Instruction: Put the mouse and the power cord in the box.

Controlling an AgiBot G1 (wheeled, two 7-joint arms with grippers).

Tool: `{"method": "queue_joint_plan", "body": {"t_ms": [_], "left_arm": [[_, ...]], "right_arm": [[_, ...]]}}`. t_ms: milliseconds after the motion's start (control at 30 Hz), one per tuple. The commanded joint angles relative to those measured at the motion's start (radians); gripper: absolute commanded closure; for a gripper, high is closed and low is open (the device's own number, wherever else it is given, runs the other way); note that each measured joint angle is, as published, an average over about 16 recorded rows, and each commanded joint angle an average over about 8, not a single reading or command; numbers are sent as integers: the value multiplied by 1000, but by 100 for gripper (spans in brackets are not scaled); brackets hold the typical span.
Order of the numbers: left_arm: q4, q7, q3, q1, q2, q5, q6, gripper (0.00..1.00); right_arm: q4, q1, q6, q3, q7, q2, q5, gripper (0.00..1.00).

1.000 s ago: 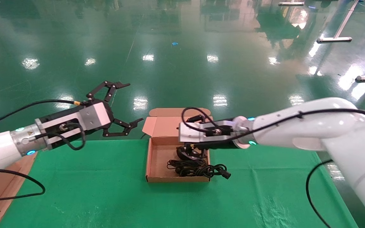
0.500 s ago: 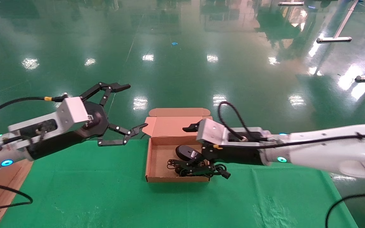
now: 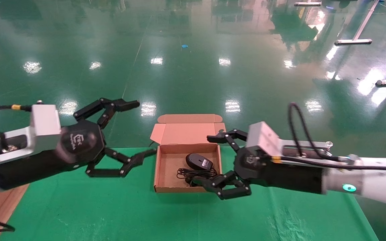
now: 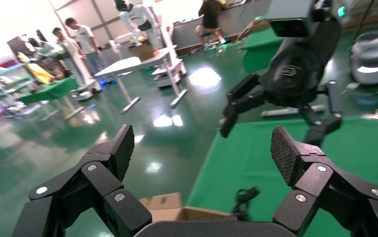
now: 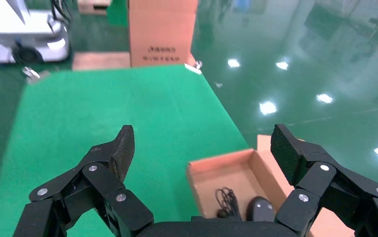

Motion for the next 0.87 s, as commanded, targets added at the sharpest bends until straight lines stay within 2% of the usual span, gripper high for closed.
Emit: {"method": "queue_joint_plan", "body": {"t_ms": [33,633,867], "left_arm": [[-34,-49,-13,15,-14,-2,14,0],[-331,-478,-128,150,-139,-18,140,0],[-392,-565,-150,176,-164,-21,165,0]], "right_arm": [[29,-21,-20,21,20,26,27,0],[287,-211,-195,205,197,255,271,0],[356,-262,-241,254,244,317,335,0]]}}
